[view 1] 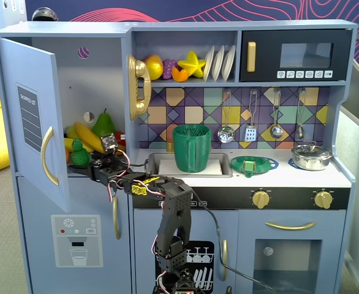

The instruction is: Pick up the green pineapple from the left cabinet and place it in the green recipient

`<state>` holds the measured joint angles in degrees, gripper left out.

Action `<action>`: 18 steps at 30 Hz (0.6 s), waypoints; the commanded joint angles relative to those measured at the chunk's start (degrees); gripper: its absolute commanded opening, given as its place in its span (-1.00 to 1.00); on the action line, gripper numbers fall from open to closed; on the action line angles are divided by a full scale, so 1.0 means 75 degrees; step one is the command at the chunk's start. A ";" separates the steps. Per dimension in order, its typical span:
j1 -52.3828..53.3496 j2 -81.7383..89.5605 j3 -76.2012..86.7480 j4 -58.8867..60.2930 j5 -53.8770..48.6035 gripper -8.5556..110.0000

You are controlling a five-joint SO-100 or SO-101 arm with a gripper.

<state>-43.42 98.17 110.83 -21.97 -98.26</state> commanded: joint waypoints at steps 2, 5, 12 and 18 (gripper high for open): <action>0.0270 -0.0492 -0.0949 -0.0434 0.0035 -0.26; 0.0340 -0.0820 -0.1313 -0.0422 0.0035 -0.27; 0.0375 -0.1547 -0.2449 -0.0199 0.0105 -0.29; 0.0258 -0.2086 -0.3059 -0.0141 0.0187 -0.29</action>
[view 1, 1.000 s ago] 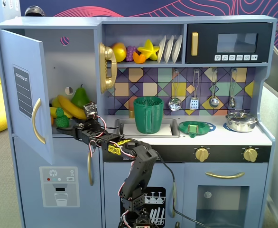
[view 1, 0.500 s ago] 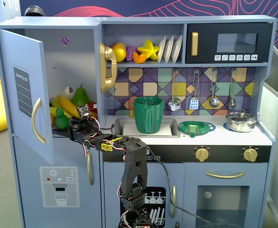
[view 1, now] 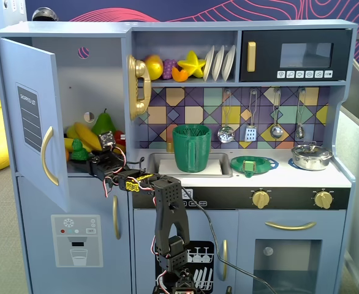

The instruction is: Pick up the green pineapple from the left cabinet and place it in the green recipient

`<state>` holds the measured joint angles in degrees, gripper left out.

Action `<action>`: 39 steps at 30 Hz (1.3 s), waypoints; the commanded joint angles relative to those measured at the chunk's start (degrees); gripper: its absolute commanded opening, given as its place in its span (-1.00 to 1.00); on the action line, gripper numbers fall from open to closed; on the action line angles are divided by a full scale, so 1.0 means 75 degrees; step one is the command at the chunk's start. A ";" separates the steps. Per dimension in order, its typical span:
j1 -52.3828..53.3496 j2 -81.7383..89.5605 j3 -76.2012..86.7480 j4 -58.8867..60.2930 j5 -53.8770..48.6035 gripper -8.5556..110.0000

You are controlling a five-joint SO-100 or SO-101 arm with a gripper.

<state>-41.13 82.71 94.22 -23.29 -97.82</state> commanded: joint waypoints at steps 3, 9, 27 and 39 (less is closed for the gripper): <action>-0.0176 -0.0164 -0.0926 0.0082 0.0281 -0.34; -0.0434 -0.0270 -0.0879 0.0457 0.0844 -0.67; -0.1160 0.5895 0.1828 0.3281 -0.1406 -0.85; 0.1477 0.8930 0.1465 0.7406 -0.1113 -0.86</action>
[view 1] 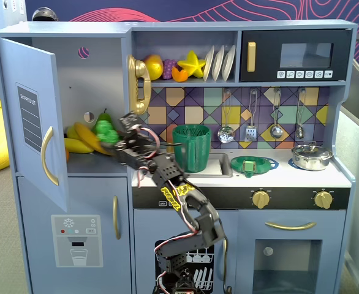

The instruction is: Pick up the green pineapple from the left cabinet and place it in the green recipient

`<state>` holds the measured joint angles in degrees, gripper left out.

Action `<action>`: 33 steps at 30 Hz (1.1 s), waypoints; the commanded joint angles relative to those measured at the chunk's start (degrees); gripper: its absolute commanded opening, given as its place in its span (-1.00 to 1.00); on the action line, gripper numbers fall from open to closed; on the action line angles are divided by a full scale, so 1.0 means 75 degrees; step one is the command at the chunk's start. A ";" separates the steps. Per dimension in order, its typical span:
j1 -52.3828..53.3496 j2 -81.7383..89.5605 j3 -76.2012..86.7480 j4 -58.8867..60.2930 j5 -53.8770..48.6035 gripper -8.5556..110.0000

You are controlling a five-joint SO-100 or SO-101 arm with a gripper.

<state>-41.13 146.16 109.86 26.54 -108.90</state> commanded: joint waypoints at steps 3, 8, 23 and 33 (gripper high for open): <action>0.2859 0.0352 -0.1078 0.1078 0.0844 -0.86; 0.4688 -0.0633 -0.2039 0.0949 0.1559 -0.86; 0.6117 -0.4676 -0.4230 -0.1102 0.1488 -0.86; 0.5918 -0.6012 -0.5086 -0.1359 0.1336 -0.86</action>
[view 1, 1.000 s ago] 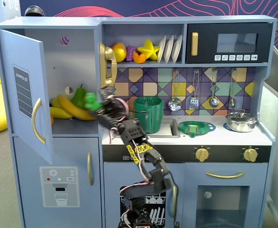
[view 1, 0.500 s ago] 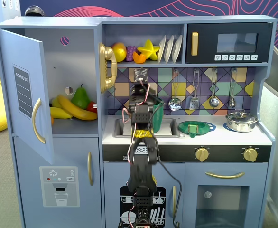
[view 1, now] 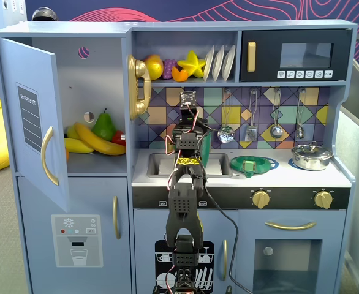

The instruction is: Pick up the green pineapple from the left cabinet and place it in the green recipient

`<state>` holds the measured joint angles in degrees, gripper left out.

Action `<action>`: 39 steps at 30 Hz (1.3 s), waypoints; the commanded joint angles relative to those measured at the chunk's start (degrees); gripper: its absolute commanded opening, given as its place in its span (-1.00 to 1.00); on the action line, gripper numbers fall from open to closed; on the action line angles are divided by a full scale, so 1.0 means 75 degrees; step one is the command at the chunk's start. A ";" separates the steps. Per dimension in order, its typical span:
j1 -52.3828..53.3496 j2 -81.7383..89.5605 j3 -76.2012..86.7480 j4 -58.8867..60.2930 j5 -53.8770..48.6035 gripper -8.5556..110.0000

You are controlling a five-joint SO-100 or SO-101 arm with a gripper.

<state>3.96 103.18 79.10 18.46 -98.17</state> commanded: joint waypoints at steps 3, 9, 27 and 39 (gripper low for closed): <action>-0.0129 -0.0609 -0.1301 -0.0258 -0.0141 -0.86; -0.0152 -0.0715 -0.1289 -0.0258 0.0293 -0.69; -0.0316 0.0762 -0.0199 0.0047 0.0469 -0.45; -0.0480 0.4734 0.2742 0.3105 -0.0141 -0.47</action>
<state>0.18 130.34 93.96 37.27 -98.96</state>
